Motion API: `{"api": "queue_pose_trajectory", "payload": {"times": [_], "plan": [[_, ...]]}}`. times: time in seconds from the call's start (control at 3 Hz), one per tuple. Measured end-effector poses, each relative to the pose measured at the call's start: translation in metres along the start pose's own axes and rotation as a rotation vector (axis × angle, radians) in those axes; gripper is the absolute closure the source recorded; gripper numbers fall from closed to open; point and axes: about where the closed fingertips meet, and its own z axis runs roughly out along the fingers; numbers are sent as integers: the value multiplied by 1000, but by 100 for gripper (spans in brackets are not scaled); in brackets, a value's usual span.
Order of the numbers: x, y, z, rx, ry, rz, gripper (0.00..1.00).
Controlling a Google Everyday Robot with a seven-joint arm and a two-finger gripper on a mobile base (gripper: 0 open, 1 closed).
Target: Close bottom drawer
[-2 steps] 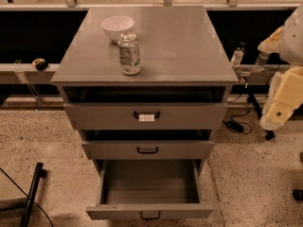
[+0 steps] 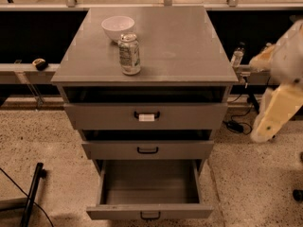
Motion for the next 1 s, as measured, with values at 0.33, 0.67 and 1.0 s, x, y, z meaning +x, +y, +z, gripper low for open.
{"api": "queue_pose_trajectory", "payload": {"times": [0.33,0.67,1.0], "plan": [[10,45,97,-74,-161,-25,0],[9,44,96,-73,-158,-24,0],[10,46,126,-101,-249,-13,0]]}}
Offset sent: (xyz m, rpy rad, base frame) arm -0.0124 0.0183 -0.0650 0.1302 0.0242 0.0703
